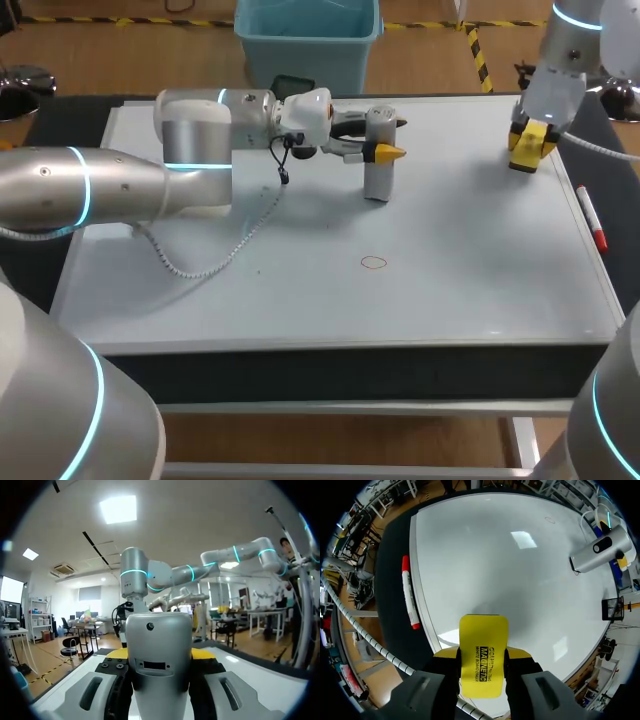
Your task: Pick up the inspection probe, press it on each red-marked spot on the whiteboard one by one, put down the probe, pick up the eraser, and wipe off all the red marks.
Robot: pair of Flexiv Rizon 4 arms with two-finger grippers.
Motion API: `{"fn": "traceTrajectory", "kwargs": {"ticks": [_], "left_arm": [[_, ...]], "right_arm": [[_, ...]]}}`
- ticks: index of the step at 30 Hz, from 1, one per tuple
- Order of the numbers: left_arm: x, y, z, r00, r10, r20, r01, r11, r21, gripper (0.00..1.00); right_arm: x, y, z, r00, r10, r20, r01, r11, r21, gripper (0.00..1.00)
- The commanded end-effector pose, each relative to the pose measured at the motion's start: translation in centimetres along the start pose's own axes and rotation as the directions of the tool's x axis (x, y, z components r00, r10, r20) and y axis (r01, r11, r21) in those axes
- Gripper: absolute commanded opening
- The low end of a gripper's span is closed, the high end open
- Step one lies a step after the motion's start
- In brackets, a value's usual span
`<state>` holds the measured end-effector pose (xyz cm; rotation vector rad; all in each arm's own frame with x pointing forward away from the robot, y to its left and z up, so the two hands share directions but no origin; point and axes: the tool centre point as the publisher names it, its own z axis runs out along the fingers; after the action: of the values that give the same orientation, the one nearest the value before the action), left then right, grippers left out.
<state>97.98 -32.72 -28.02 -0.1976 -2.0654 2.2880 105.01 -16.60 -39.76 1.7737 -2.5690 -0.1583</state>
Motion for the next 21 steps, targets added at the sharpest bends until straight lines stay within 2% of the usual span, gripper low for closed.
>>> {"fn": "traceTrajectory", "kwargs": {"ticks": [1,9,15,21], "left_arm": [[0.3,-0.1,-0.2,1.000,0.002,0.006,-0.002,1.000,-0.004,0.00],[0.5,-0.7,-0.4,1.000,0.009,0.007,-0.009,1.000,-0.004,0.00],[0.7,-3.3,-1.7,0.999,0.043,0.010,-0.043,0.999,-0.013,0.00],[0.5,-5.5,-5.1,0.997,0.070,0.041,-0.070,0.997,-0.019,0.00]], "right_arm": [[0.0,-0.1,-0.1,1.000,-0.002,-0.004,0.002,1.000,-0.001,0.00],[0.0,-0.1,-0.1,1.000,-0.002,-0.004,0.002,1.000,-0.001,0.00],[0.0,-0.1,-0.1,1.000,-0.002,-0.004,0.002,1.000,-0.001,0.00],[0.0,-0.1,-0.1,1.000,-0.002,-0.004,0.002,1.000,-0.001,0.00]]}}
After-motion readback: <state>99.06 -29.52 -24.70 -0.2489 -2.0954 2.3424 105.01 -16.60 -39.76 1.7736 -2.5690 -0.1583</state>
